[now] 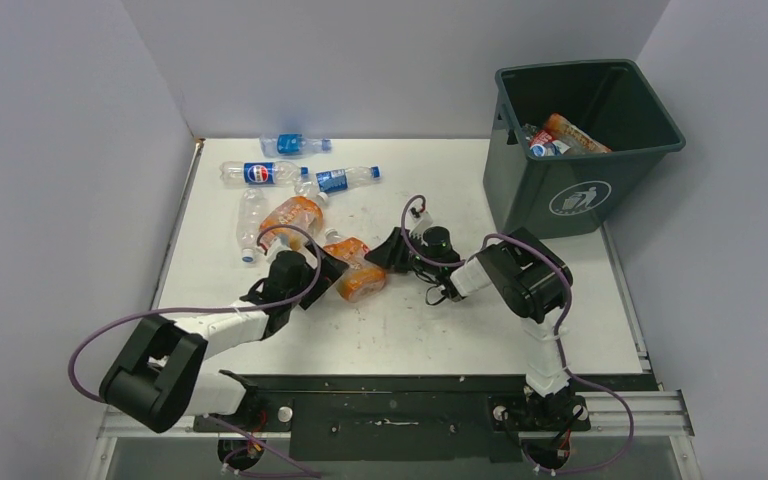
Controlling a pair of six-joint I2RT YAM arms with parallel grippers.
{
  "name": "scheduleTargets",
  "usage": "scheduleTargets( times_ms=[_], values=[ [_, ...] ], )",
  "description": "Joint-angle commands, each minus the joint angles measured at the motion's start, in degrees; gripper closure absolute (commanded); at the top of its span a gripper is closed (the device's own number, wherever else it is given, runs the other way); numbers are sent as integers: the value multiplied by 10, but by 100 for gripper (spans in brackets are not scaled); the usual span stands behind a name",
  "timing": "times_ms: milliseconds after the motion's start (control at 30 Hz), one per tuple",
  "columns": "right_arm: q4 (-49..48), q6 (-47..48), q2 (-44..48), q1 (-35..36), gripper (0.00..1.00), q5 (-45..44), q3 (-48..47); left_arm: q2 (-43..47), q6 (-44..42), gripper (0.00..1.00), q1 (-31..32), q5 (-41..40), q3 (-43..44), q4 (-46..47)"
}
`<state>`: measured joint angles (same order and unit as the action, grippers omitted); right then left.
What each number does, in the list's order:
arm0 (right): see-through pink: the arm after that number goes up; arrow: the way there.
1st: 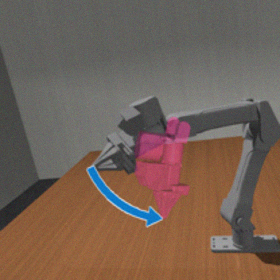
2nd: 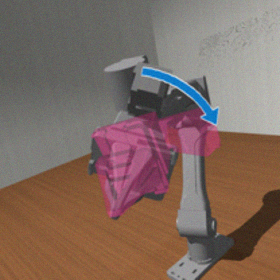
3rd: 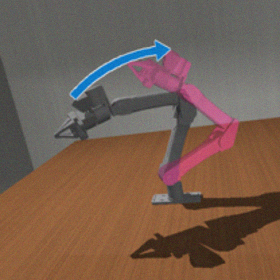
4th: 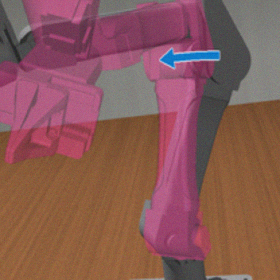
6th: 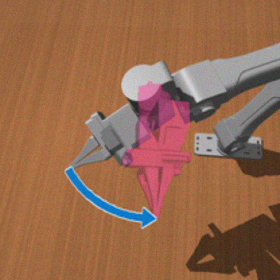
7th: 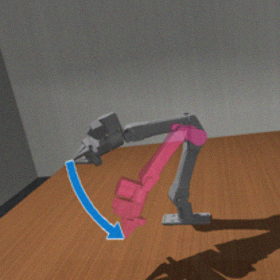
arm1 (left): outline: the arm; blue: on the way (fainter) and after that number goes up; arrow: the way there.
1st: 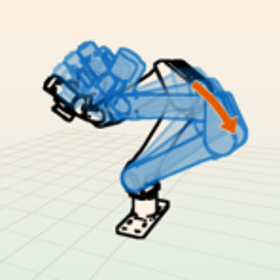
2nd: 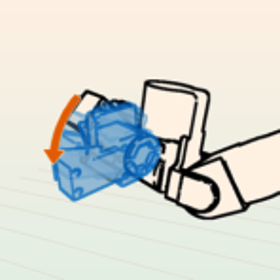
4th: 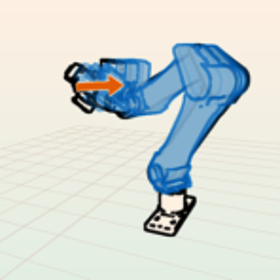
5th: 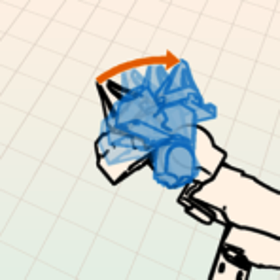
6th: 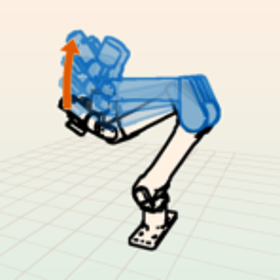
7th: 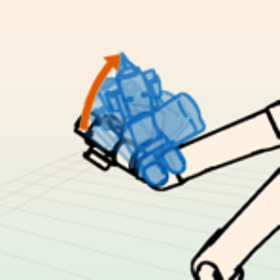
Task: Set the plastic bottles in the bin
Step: Pick up the plastic bottle at the center of the board.
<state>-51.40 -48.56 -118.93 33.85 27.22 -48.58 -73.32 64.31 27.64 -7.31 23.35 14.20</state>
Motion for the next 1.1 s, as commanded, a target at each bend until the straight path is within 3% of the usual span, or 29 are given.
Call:
scheduleTargets(
  times_ms=[0, 267, 533, 600, 667, 800, 1000, 1067],
  values=[
    [18, 10, -19, 7, 56, -5, 25, -48, 11, 0, -4, 53, 13, 100],
    [-1, 12, -2, 11, 57, -12, 55, -82, 17, 27, -4, 72, 13, 168],
    [-48, -3, 28, 13, 54, -8, 90, -88, 4, 74, 1, 115, -6, 269],
    [-52, -5, 46, 14, 50, -7, 100, -74, -4, 86, 2, 120, -7, 276],
    [-49, -9, 76, 12, 36, -7, 111, -46, -16, 97, 2, 126, -3, 265],
    [-1, -6, 178, -3, 17, 2, 128, 53, -91, 100, 1, 127, 49, 132],
    [172, 74, 381, -6, 10, -23, 106, 153, -272, 100, -2, 147, 170, -38],
    [235, 118, 442, -3, 10, -46, 84, 165, -348, 100, -2, 181, 199, -48]
  ],
)
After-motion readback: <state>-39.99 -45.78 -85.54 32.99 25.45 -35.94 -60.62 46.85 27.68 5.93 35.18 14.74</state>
